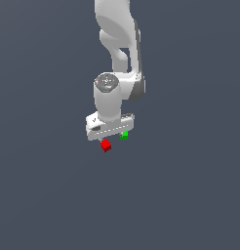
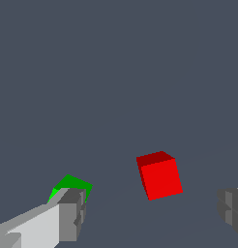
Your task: Stack the red cube on top of the green cube.
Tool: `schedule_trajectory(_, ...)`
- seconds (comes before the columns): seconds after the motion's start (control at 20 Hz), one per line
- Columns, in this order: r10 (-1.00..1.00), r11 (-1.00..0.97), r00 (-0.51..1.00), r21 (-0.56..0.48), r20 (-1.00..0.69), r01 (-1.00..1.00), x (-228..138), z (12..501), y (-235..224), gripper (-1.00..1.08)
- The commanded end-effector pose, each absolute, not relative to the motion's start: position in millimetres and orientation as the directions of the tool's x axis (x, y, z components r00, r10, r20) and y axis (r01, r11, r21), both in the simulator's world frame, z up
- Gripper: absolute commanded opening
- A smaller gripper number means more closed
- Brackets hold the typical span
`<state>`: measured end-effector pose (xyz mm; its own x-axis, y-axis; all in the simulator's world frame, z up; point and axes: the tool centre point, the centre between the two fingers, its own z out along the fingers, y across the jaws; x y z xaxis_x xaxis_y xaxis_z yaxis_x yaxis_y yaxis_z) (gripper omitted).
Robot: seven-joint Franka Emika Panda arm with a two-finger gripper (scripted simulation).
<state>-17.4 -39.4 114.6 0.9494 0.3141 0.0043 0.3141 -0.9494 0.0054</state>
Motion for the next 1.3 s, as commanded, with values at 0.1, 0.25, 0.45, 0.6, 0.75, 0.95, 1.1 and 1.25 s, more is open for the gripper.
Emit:
schedule_trajectory(0.1, 0.400, -0.916, 0.916, 0.003, 0.003, 0.400, -22, 97, -52, 1.00)
schedule_trajectory(0.25, 0.445, -0.895, 0.895, 0.002, 0.002, 0.445, -23, 88, -59, 1.00)
schedule_trajectory(0.45, 0.491, -0.871, 0.871, 0.001, 0.001, 0.491, -24, 78, -66, 1.00)
schedule_trajectory(0.6, 0.514, -0.858, 0.858, 0.000, 0.001, 0.514, -25, 73, -70, 1.00)
schedule_trajectory(0.75, 0.528, -0.849, 0.849, 0.000, 0.000, 0.528, -25, 70, -73, 1.00)
schedule_trajectory(0.95, 0.534, -0.845, 0.845, 0.000, 0.000, 0.534, -24, 69, -73, 1.00)
schedule_trajectory(1.1, 0.530, -0.848, 0.848, 0.000, 0.000, 0.530, -24, 70, -73, 1.00)
schedule_trajectory(1.25, 0.530, -0.848, 0.848, 0.000, 0.000, 0.530, -24, 69, -73, 1.00)
